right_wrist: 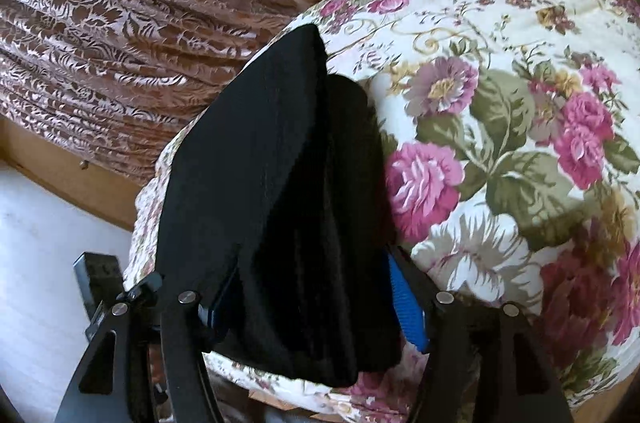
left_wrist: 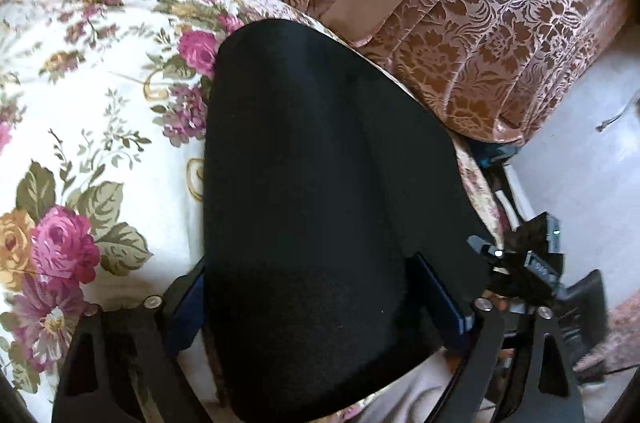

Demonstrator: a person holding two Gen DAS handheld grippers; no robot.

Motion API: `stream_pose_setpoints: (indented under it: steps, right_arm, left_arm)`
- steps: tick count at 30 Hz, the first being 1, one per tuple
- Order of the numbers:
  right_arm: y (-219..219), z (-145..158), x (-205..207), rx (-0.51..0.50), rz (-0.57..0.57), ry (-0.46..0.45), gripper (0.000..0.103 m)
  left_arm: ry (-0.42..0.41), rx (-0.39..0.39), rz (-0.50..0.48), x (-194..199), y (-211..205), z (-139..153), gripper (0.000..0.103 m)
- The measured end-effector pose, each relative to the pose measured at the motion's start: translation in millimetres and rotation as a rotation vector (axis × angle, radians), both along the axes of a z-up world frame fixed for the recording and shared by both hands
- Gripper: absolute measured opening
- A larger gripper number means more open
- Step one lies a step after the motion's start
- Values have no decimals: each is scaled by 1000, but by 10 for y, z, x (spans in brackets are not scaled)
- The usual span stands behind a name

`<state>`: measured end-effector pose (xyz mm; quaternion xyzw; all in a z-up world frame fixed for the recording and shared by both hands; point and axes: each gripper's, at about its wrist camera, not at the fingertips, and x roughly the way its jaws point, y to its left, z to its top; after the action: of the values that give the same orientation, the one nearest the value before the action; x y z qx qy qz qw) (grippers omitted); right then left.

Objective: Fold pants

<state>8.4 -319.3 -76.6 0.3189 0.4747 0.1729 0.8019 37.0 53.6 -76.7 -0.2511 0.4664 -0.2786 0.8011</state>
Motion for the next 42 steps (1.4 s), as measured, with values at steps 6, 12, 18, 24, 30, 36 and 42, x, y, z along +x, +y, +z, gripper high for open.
stream_pose_setpoints:
  steps: [6, 12, 18, 24, 30, 36, 42]
  right_arm:
    - [110, -56, 129, 5, 40, 5, 72]
    - [219, -36, 200, -46, 56, -11, 70]
    - [266, 72, 90, -104, 64, -100, 55]
    - [417, 282, -2, -236, 79, -223, 49]
    - [451, 380, 25, -262, 50, -295, 48]
    - [579, 441, 330, -277, 46, -348, 48]
    - [667, 477, 841, -297, 46, -378, 48]
  left_arm:
    - [14, 2, -15, 71, -79, -10, 89]
    - [-16, 29, 0, 47, -106, 13, 75]
    - [-78, 75, -1, -28, -116, 147, 53]
    - [-214, 217, -7, -125, -248, 388, 48]
    - [-299, 247, 51, -22, -237, 499, 48]
    - [-338, 284, 109, 299, -190, 590, 48]
    - [-359, 324, 137, 791, -211, 641, 48]
